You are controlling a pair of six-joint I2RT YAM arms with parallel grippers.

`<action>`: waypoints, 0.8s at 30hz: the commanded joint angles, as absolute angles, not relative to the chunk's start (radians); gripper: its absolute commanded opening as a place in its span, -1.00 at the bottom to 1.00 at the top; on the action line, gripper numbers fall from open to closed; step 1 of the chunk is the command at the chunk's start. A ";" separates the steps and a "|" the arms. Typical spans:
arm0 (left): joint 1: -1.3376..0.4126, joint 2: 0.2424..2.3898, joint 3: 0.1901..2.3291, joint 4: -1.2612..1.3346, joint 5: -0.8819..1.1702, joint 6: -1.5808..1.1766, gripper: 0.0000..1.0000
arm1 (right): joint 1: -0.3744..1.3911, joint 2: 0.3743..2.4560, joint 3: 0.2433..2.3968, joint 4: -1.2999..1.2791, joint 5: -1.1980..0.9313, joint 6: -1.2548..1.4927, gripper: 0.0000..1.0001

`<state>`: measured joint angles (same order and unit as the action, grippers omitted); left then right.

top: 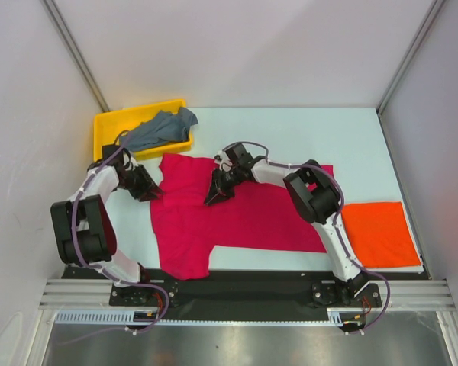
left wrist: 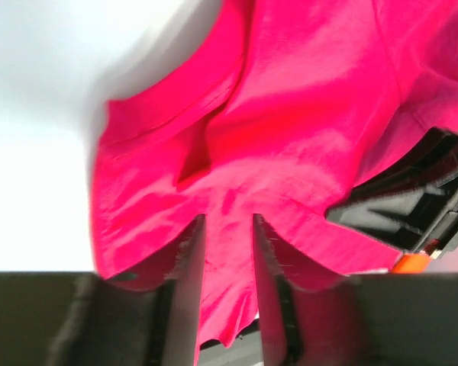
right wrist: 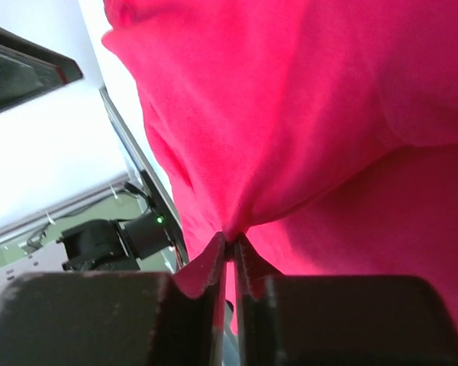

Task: Fold and stack the t-shirts
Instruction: Fold the tshirt

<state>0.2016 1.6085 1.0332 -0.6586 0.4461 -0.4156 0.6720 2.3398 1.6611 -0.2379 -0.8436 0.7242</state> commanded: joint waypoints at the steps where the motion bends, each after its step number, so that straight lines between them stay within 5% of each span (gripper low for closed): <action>1: 0.225 1.485 1.034 -0.664 0.385 -0.388 -0.26 | 0.666 2.289 1.669 -0.302 -0.868 0.663 -0.51; 3: 0.230 1.463 1.048 -0.658 0.341 -0.370 0.07 | 0.646 2.249 1.677 -0.371 -0.861 0.589 -0.32; 8: 0.230 1.535 1.118 -0.556 0.385 -0.342 0.34 | 0.519 2.088 1.629 -0.573 -0.675 0.439 -0.13; 13: 0.213 1.649 1.152 -0.410 0.423 -0.371 0.38 | 0.381 1.991 1.586 -0.686 -0.517 0.335 0.00; 24: 0.135 1.831 1.229 -0.250 0.344 -0.419 0.36 | -0.026 1.855 1.413 -0.635 -0.538 0.373 0.08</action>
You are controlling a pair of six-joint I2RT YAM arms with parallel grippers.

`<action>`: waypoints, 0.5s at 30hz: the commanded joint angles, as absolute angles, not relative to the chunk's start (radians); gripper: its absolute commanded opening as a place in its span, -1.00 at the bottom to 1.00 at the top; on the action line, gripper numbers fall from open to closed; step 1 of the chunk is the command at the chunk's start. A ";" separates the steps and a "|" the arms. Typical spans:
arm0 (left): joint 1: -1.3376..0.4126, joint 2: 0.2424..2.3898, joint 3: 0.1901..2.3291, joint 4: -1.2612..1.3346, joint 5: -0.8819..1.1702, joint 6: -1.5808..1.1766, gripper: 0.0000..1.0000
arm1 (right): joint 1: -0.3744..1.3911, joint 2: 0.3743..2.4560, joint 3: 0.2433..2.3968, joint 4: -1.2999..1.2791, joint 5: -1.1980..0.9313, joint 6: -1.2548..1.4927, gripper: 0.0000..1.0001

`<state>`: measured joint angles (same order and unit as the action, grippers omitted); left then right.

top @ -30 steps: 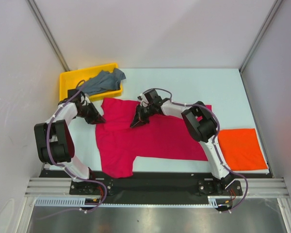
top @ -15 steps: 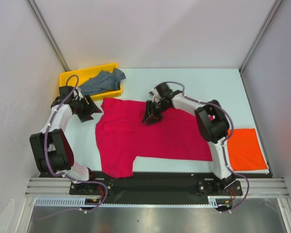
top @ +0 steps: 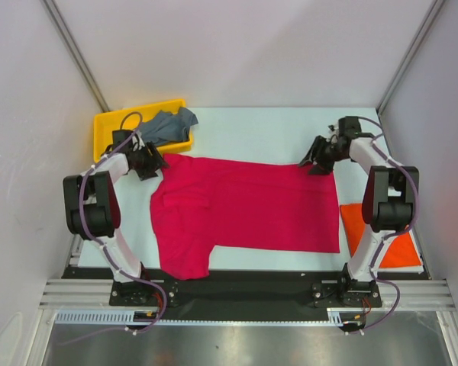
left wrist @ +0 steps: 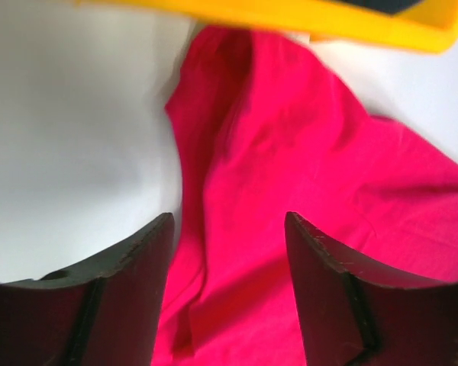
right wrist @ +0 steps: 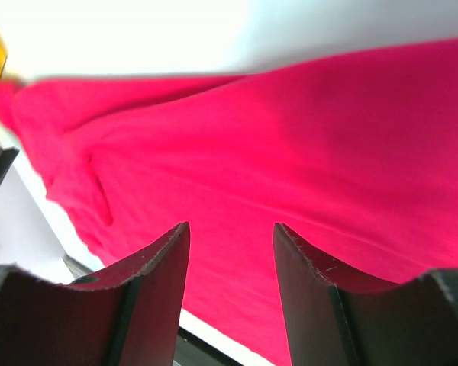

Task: Fold and stack the t-shirts
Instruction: Fold the tshirt

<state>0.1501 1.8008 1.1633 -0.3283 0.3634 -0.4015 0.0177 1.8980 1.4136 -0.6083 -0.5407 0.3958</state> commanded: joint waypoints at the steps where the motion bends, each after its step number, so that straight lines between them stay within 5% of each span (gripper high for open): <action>1: 0.133 1.853 1.255 -0.244 0.342 -0.417 0.29 | -0.046 1.855 1.413 -0.641 -0.532 0.365 0.08; 15: 0.181 1.985 1.449 -0.356 0.249 -0.347 0.21 | -0.080 1.824 1.374 -0.598 -0.560 0.374 0.09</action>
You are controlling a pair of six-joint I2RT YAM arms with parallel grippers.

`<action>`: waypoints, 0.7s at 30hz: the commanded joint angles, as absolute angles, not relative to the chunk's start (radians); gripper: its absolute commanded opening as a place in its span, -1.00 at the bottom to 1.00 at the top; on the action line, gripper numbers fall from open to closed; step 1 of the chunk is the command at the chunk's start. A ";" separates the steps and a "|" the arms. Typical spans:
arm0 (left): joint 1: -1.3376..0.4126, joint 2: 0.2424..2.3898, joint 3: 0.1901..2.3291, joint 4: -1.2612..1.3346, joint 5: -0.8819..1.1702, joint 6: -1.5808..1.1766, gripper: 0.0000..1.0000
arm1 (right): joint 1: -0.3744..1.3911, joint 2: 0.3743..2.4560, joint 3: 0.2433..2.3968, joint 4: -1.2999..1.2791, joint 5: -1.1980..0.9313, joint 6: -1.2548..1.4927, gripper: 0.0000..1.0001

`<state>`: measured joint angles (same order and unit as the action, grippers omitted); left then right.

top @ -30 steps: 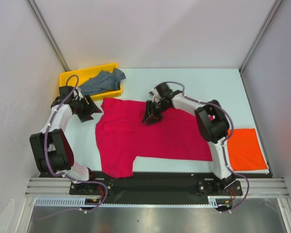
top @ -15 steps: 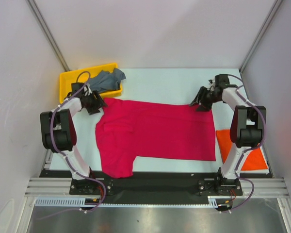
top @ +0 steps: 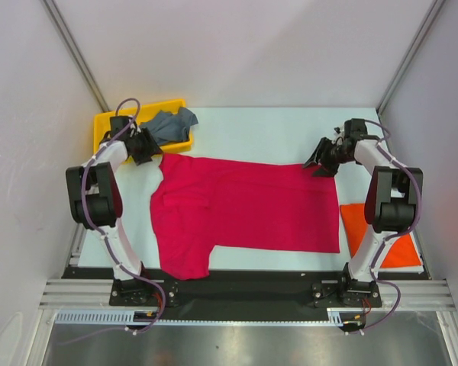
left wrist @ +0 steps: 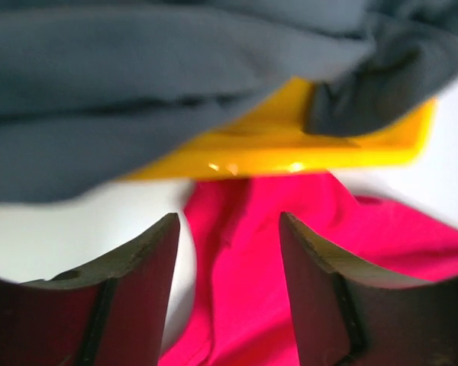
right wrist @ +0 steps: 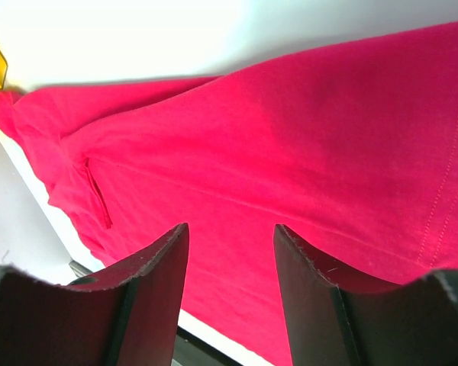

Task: Fold and stack the t-shirts
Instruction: Fold the tshirt

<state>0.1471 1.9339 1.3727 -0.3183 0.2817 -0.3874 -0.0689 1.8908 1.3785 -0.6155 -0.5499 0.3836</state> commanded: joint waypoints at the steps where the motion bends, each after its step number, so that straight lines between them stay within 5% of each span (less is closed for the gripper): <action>1: 0.195 2.000 1.506 -0.408 0.223 -0.341 0.19 | -0.081 1.818 1.374 -0.598 -0.554 0.370 0.09; 14: 0.225 2.187 1.836 -0.517 0.175 -0.275 0.26 | -0.092 1.859 1.436 -0.638 -0.512 0.364 0.11; 21: 0.195 1.870 1.505 -0.411 0.184 -0.302 0.41 | -0.109 1.928 1.543 -0.775 -0.330 0.316 0.18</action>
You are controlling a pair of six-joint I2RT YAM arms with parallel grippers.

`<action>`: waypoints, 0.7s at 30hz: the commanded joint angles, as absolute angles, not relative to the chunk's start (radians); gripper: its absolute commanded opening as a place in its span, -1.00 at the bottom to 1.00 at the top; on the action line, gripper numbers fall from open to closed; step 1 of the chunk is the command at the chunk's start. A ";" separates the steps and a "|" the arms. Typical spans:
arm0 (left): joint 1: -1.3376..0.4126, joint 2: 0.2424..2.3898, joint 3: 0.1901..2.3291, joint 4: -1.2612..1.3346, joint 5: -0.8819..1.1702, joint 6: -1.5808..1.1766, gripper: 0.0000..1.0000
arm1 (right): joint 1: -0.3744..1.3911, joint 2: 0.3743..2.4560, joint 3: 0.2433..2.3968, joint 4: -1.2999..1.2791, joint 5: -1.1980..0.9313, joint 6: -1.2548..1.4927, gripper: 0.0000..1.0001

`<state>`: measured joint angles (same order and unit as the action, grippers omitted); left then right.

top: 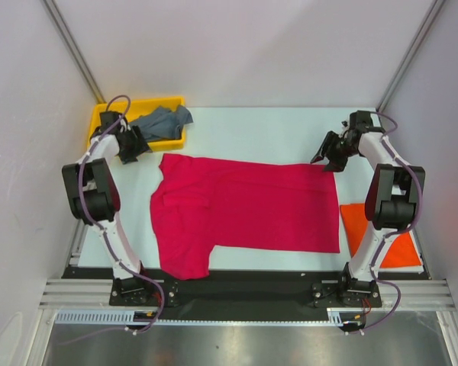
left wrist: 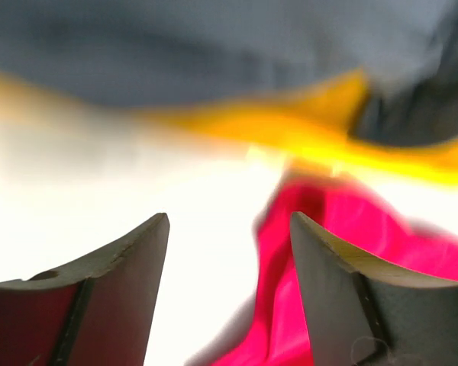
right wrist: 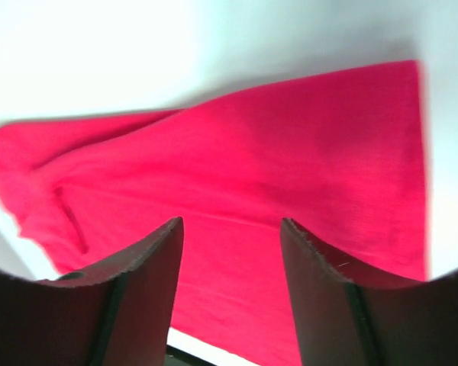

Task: Fold and stack the t-shirts
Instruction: Fold the tshirt

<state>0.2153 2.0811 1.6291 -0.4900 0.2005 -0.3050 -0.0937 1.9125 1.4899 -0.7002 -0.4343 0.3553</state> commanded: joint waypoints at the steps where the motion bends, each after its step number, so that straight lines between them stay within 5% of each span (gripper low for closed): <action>1: 0.190 1.829 1.389 -0.376 0.186 -0.301 0.43 | -0.112 1.931 1.549 -0.781 -0.318 0.314 0.21; 13: 0.137 1.805 1.279 -0.299 0.380 -0.275 0.53 | -0.152 2.026 1.575 -0.822 -0.301 0.244 0.36; 15: 0.137 1.876 1.310 -0.325 0.396 -0.284 0.71 | -0.152 2.026 1.554 -0.810 -0.279 0.233 0.35; 21: 0.126 1.988 1.388 -0.299 0.430 -0.336 0.60 | -0.153 2.020 1.537 -0.784 -0.259 0.204 0.29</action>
